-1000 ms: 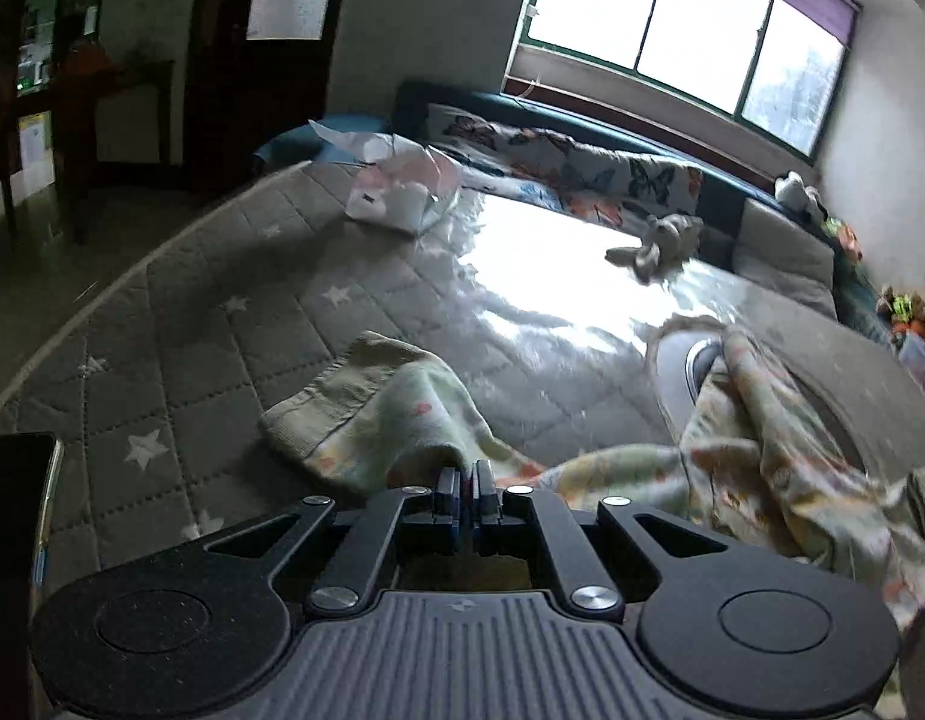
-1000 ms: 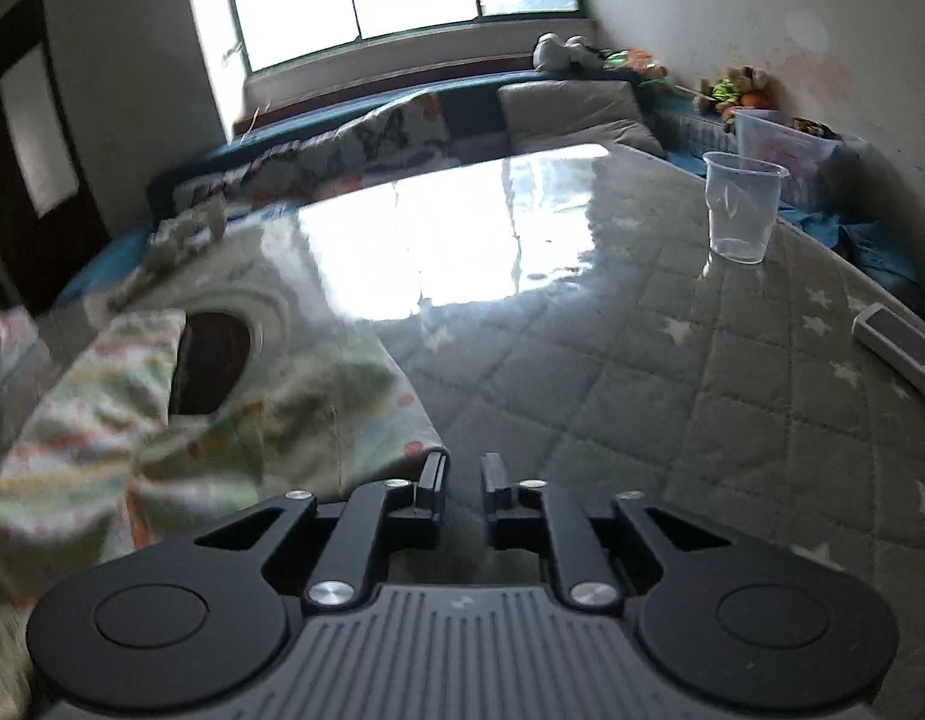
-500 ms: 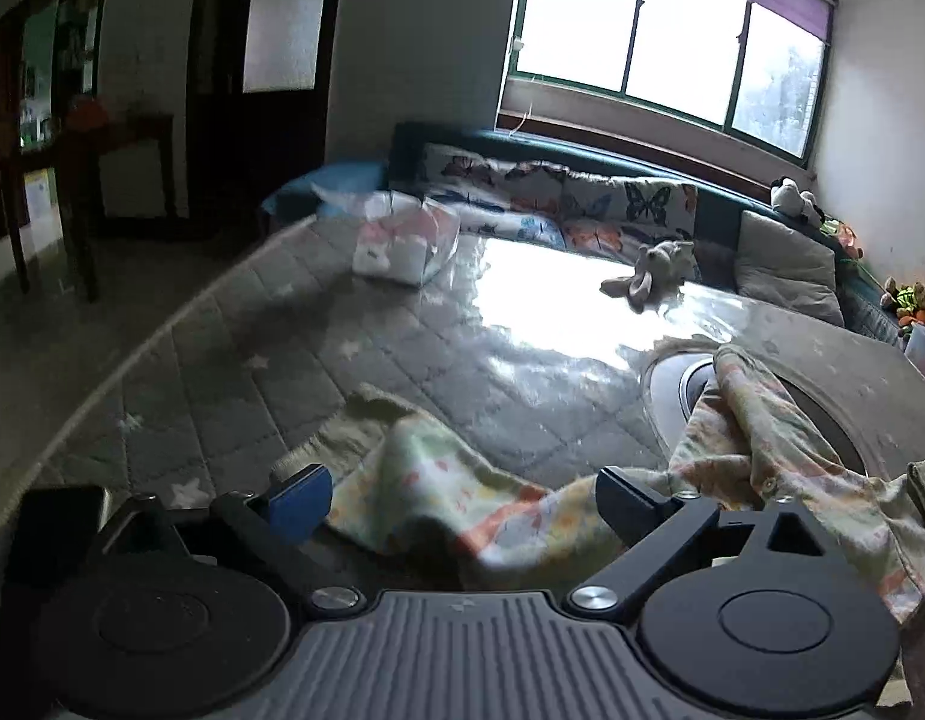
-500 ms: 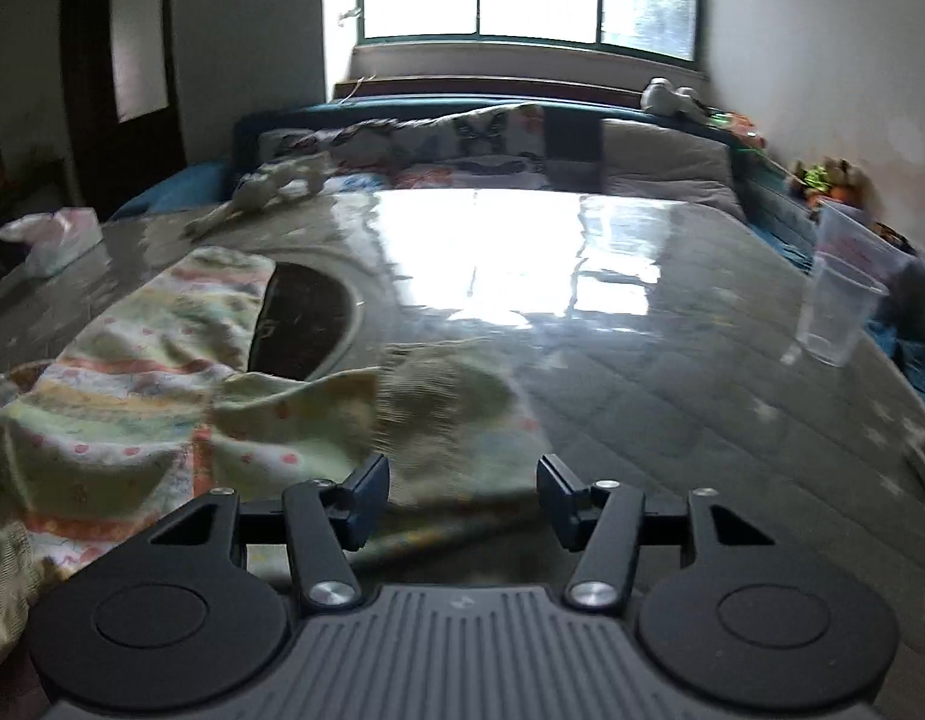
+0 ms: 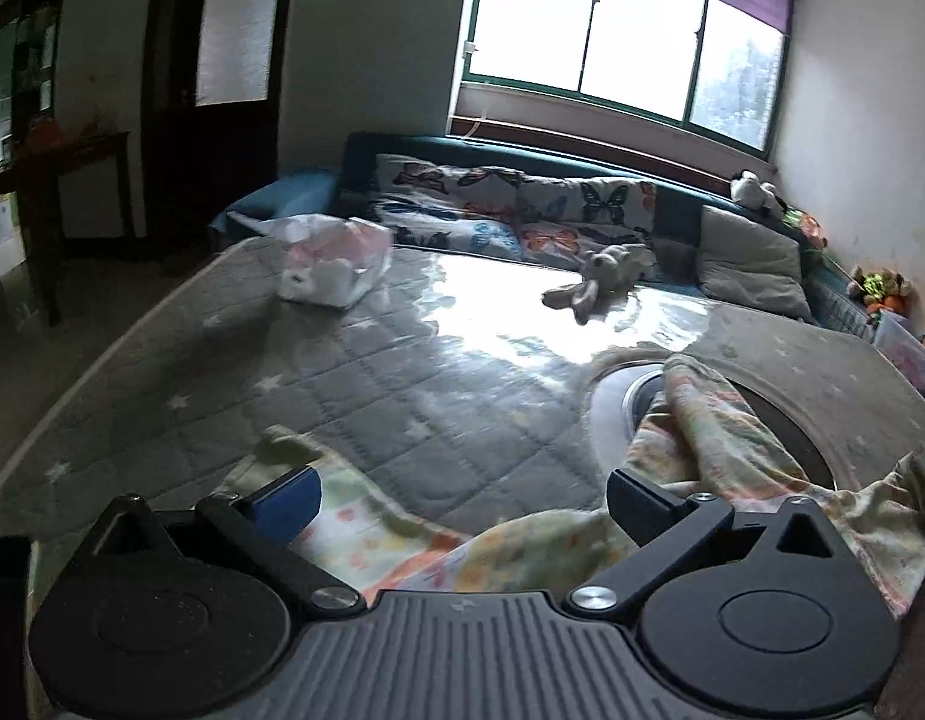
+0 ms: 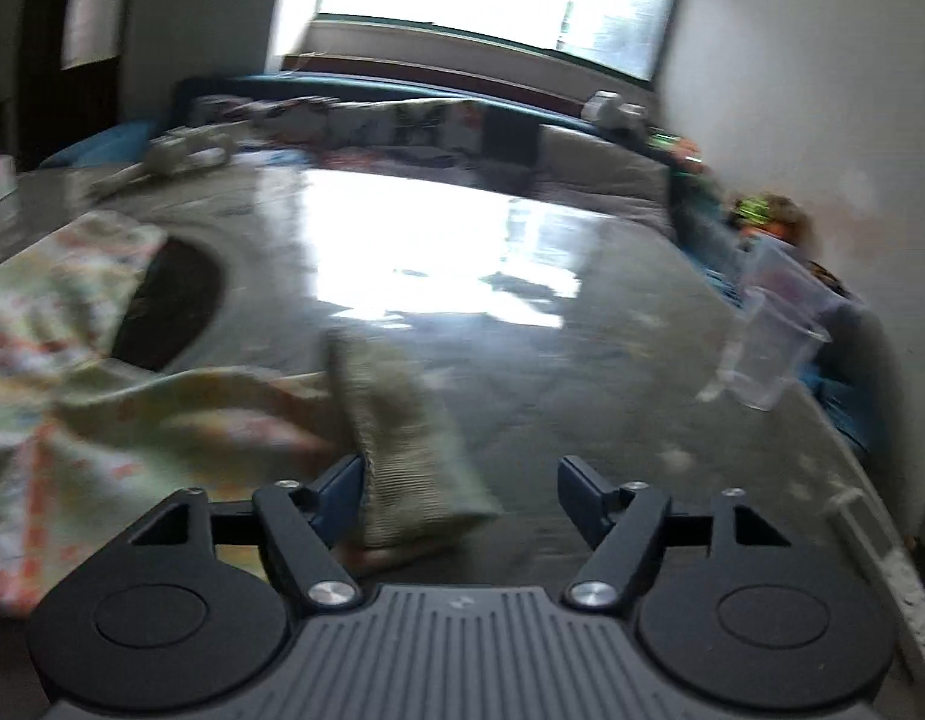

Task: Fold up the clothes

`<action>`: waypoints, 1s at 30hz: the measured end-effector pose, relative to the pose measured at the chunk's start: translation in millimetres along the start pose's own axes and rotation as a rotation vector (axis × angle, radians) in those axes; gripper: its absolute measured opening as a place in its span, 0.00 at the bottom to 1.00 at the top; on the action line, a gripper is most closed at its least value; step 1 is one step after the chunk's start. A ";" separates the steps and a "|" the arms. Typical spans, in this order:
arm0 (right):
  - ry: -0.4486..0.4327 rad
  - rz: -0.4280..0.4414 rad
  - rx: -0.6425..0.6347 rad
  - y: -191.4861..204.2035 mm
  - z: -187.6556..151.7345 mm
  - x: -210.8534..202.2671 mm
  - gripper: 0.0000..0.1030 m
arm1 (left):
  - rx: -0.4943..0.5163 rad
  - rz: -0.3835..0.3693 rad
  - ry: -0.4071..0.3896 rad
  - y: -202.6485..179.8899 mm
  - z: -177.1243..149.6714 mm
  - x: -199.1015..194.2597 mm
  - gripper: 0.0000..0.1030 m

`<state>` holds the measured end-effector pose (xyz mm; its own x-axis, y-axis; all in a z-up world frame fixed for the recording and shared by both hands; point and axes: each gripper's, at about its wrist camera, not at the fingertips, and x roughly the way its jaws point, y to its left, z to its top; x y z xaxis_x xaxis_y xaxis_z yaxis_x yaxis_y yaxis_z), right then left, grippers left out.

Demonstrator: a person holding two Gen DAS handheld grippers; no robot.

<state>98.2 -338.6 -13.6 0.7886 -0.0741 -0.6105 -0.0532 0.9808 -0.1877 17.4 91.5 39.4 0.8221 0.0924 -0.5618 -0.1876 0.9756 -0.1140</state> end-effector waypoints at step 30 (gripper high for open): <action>0.050 0.482 0.003 126.0 101.9 66.3 0.54 | 0.207 -0.091 0.106 -84.6 41.5 134.4 0.66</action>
